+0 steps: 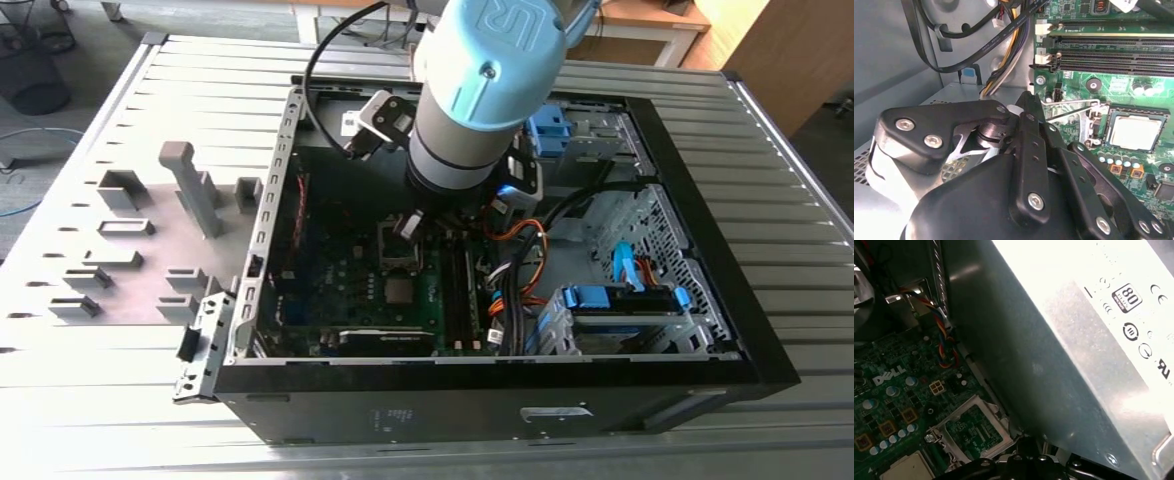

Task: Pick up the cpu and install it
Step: 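Close the cpu cover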

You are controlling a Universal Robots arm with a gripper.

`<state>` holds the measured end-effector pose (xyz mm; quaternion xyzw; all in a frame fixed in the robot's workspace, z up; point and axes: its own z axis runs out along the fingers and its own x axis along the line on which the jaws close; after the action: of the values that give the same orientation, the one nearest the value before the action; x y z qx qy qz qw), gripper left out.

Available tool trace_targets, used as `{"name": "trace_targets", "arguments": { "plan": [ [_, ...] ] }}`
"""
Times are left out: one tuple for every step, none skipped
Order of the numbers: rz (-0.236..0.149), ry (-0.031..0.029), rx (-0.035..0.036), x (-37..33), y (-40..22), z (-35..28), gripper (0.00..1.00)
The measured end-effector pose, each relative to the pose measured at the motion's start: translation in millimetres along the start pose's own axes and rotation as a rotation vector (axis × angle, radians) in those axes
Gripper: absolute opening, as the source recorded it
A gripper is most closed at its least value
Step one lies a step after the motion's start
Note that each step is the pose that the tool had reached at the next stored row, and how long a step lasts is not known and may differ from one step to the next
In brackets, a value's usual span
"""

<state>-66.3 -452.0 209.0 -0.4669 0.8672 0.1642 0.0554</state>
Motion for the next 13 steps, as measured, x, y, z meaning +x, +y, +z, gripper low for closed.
{"name": "trace_targets", "arguments": {
  "plan": [
    [-0.002, 0.0005, -0.0006, -0.1, 0.1, -0.7, 0.11],
    [-0.004, 0.0010, -0.0011, -0.2, 0.2, -1.4, 0.11],
    [-0.006, 0.0016, -0.0016, -0.2, 0.3, -2.1, 0.11],
    [-0.008, 0.0022, -0.0022, -0.3, 0.4, -2.8, 0.11],
    [-0.011, 0.0028, -0.0029, -0.3, 0.5, -3.4, 0.11],
    [-0.013, 0.0033, -0.0035, -0.3, 0.5, -4.0, 0.11],
    [-0.015, 0.0038, -0.0040, -0.3, 0.5, -4.5, 0.11],
    [-0.018, 0.0043, -0.0047, -0.3, 0.6, -5.0, 0.11],
    [-0.020, 0.0051, -0.0052, -0.3, 0.6, -5.5, 0.11],
    [-0.022, 0.0058, -0.0058, -0.3, 0.6, -6.0, 0.11],
    [-0.025, 0.0067, -0.0063, -0.3, 0.6, -6.6, 0.11],
    [-0.027, 0.0075, -0.0068, -0.3, 0.7, -7.1, 0.11],
    [-0.030, 0.0082, -0.0074, -0.3, 0.8, -7.6, 0.11]
  ]
}}
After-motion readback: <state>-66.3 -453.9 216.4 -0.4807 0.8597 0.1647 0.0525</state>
